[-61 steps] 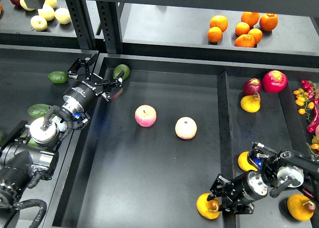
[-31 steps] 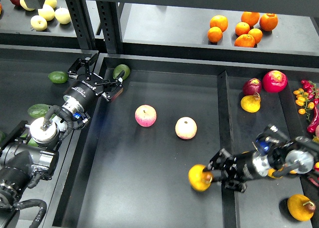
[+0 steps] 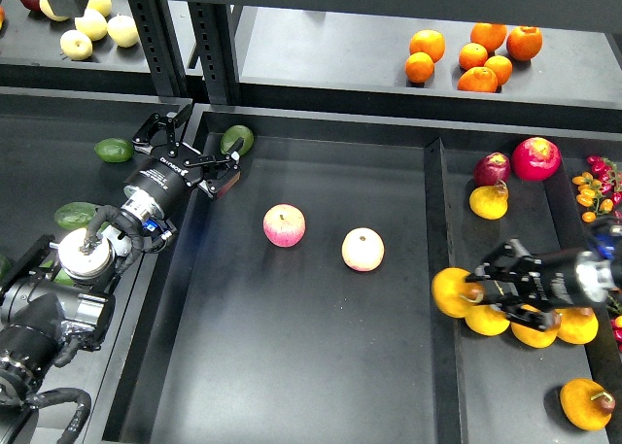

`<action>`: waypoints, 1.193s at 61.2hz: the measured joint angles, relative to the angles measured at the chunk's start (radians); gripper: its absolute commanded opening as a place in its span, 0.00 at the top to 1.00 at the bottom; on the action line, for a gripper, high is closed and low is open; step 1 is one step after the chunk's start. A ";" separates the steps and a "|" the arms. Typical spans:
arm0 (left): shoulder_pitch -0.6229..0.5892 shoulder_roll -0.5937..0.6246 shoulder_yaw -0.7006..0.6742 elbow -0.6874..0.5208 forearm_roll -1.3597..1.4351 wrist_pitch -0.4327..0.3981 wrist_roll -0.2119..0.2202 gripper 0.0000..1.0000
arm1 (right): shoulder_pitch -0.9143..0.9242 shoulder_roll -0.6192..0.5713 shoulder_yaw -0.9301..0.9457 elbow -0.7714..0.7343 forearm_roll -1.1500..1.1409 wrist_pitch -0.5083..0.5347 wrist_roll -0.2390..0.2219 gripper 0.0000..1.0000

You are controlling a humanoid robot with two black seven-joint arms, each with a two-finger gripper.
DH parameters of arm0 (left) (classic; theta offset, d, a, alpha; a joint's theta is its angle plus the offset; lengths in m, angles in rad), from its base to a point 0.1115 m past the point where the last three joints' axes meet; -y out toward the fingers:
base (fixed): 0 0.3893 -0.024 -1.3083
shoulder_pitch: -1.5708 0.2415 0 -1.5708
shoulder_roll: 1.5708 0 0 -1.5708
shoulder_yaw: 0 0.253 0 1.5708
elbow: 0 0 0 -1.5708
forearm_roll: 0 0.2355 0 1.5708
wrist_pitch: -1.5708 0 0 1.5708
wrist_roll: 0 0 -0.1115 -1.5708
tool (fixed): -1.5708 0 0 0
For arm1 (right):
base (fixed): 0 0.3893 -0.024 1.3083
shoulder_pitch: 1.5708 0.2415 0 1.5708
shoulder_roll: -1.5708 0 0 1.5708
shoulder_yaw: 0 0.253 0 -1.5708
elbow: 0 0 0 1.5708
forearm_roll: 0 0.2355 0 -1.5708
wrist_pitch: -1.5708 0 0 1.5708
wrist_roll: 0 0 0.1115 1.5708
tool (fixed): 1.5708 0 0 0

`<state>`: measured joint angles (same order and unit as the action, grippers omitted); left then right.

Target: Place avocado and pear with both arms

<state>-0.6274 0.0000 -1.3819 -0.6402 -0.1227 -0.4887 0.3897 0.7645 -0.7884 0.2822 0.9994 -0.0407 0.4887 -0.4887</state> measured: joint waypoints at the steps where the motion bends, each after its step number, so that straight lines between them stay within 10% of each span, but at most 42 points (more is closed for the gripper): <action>1: 0.000 0.000 0.000 0.000 0.000 0.000 0.000 0.01 | 0.000 -0.006 -0.003 0.000 0.001 0.000 0.000 0.96; 73: 0.000 0.000 -0.002 -0.004 0.000 0.000 0.000 0.01 | -0.226 0.037 -0.084 -0.096 -0.076 0.000 0.000 0.83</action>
<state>-0.6274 0.0000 -1.3837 -0.6444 -0.1227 -0.4887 0.3896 0.5387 -0.7510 0.1982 0.9033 -0.1162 0.4887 -0.4887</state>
